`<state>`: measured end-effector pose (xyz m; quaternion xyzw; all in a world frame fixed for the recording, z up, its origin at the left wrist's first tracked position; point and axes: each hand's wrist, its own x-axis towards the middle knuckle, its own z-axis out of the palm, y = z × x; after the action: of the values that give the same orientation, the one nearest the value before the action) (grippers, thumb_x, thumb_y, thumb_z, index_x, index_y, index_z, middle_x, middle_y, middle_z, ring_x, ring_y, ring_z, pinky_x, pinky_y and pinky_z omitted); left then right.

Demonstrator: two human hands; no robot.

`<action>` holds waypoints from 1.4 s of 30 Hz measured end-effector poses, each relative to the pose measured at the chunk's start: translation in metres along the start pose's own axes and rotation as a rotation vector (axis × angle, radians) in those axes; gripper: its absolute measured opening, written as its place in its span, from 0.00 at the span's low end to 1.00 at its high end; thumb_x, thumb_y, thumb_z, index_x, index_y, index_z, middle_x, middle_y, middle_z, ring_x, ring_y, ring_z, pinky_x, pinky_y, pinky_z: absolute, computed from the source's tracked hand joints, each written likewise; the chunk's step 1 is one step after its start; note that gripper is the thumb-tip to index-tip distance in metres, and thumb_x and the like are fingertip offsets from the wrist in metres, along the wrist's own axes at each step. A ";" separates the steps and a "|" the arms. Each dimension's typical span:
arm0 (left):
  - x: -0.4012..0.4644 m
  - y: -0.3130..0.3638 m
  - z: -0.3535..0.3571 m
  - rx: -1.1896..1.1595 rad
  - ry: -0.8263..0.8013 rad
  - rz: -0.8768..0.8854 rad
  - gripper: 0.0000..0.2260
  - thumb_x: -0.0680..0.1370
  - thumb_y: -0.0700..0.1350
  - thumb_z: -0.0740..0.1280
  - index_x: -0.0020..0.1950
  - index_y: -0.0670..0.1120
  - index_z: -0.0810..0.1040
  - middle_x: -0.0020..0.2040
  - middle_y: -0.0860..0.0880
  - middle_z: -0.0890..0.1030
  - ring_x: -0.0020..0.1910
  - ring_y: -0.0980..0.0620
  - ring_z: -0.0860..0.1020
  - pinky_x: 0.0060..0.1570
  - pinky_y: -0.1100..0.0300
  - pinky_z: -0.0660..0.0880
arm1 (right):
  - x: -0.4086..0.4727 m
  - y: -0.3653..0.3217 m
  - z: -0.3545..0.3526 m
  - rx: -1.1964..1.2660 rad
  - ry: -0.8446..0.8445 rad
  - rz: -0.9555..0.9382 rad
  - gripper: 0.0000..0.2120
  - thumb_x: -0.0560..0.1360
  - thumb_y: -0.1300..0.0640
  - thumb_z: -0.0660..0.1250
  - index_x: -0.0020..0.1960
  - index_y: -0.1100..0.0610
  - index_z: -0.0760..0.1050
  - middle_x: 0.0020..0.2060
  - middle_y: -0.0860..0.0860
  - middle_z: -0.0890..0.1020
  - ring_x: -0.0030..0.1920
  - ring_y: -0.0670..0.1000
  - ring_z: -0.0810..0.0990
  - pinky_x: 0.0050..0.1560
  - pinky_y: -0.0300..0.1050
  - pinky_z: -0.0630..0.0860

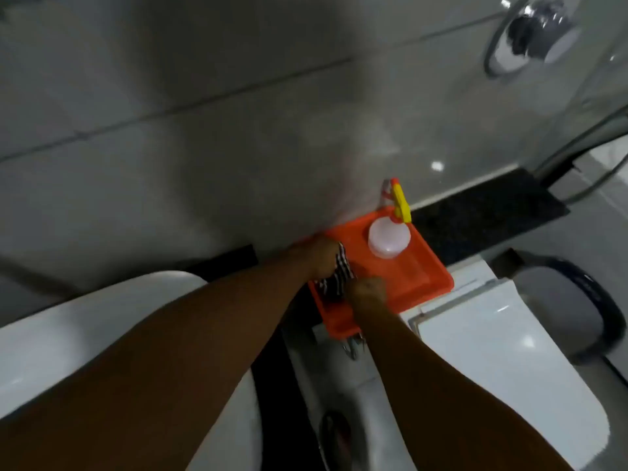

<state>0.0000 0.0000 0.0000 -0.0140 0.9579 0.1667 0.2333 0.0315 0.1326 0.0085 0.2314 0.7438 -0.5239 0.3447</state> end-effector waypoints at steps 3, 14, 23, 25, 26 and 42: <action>0.030 -0.005 0.017 -0.045 -0.088 -0.100 0.10 0.76 0.41 0.66 0.55 0.41 0.79 0.58 0.39 0.81 0.54 0.40 0.79 0.59 0.45 0.77 | 0.041 0.015 -0.003 -0.151 0.045 -0.067 0.07 0.76 0.58 0.68 0.48 0.62 0.77 0.51 0.61 0.82 0.50 0.59 0.81 0.58 0.54 0.79; 0.063 -0.019 0.033 -0.158 -0.118 -0.239 0.19 0.71 0.56 0.70 0.54 0.43 0.80 0.55 0.40 0.82 0.53 0.40 0.81 0.56 0.46 0.78 | 0.091 0.013 -0.008 -0.171 -0.037 -0.109 0.11 0.70 0.54 0.75 0.35 0.54 0.73 0.31 0.51 0.80 0.35 0.51 0.82 0.40 0.46 0.83; -0.037 -0.029 -0.059 -1.272 0.240 -0.261 0.06 0.68 0.34 0.65 0.39 0.43 0.80 0.35 0.45 0.81 0.36 0.47 0.80 0.33 0.61 0.77 | -0.017 -0.081 -0.029 0.103 -0.287 -0.399 0.08 0.72 0.65 0.70 0.37 0.56 0.78 0.32 0.55 0.84 0.32 0.55 0.81 0.34 0.42 0.80; -0.074 -0.030 -0.090 -1.411 0.232 -0.252 0.06 0.67 0.37 0.66 0.39 0.45 0.80 0.33 0.46 0.82 0.35 0.48 0.79 0.33 0.60 0.76 | -0.050 -0.111 -0.023 0.143 -0.362 -0.423 0.08 0.73 0.65 0.68 0.36 0.58 0.77 0.28 0.54 0.83 0.29 0.55 0.79 0.27 0.40 0.77; -0.096 -0.032 -0.107 -1.435 0.242 -0.245 0.06 0.67 0.38 0.66 0.40 0.45 0.81 0.35 0.46 0.82 0.37 0.48 0.79 0.34 0.59 0.77 | -0.073 -0.125 -0.016 0.151 -0.402 -0.427 0.05 0.73 0.65 0.68 0.39 0.60 0.79 0.32 0.57 0.85 0.32 0.57 0.81 0.29 0.43 0.80; -0.434 -0.156 -0.228 -1.173 0.713 -0.601 0.24 0.69 0.43 0.77 0.61 0.38 0.75 0.57 0.41 0.81 0.48 0.43 0.81 0.33 0.56 0.81 | -0.295 -0.192 0.190 -0.212 -0.616 -0.575 0.18 0.66 0.65 0.78 0.54 0.65 0.79 0.48 0.59 0.86 0.47 0.58 0.85 0.51 0.53 0.84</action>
<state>0.3018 -0.2442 0.3376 -0.4505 0.6841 0.5645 -0.1017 0.1405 -0.1066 0.3096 -0.1889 0.6901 -0.5639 0.4124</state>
